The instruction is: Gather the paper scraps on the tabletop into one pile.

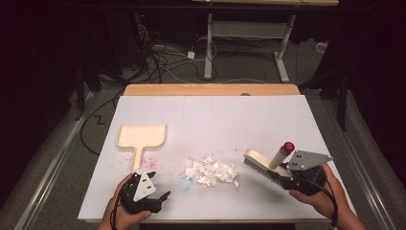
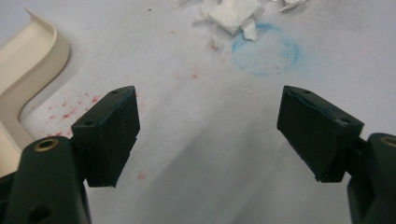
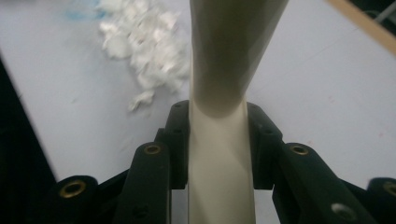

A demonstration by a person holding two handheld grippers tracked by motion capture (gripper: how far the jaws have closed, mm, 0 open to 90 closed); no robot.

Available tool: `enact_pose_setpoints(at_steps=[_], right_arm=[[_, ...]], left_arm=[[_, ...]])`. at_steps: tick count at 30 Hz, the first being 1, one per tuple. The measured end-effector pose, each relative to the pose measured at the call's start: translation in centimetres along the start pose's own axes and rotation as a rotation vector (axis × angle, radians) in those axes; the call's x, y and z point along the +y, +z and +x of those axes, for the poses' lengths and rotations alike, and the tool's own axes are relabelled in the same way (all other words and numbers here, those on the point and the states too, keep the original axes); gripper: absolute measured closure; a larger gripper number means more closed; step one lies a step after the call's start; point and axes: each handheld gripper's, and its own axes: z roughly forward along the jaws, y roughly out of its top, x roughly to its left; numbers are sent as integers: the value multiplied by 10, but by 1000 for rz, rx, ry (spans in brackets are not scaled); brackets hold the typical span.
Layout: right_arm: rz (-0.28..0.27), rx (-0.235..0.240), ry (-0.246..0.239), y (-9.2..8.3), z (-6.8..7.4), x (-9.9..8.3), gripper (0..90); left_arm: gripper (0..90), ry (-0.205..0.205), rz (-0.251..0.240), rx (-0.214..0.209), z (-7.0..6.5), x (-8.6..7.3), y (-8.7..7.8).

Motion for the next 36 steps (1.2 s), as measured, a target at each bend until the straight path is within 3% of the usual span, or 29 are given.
enact_pose_setpoints(at_steps=[5, 9, 13, 22, 23, 32, 36], right_arm=[[66, 69, -24, -5, 5, -10, 678], [109, 127, -65, 3, 12, -11, 678], [112, 176, -78, 13, 20, -7, 678], [105, 166, -110, 33, 32, 11, 678], [104, 166, -132, 39, 34, 19, 678], [80, 176, -161, 63, 38, 48, 678], [71, 182, -178, 64, 42, 55, 678]], left_arm=[[205, 3, 6, -1, 0, 0, 1], [205, 5, 9, -4, -1, 1, 2], [206, 6, 7, -5, -1, 1, 2], [206, 14, 14, -7, -1, 1, 3], [206, 11, 12, -7, -1, 0, 3], [206, 9, 11, -2, 0, 0, 2], [206, 13, 13, -3, 0, 0, 2]])
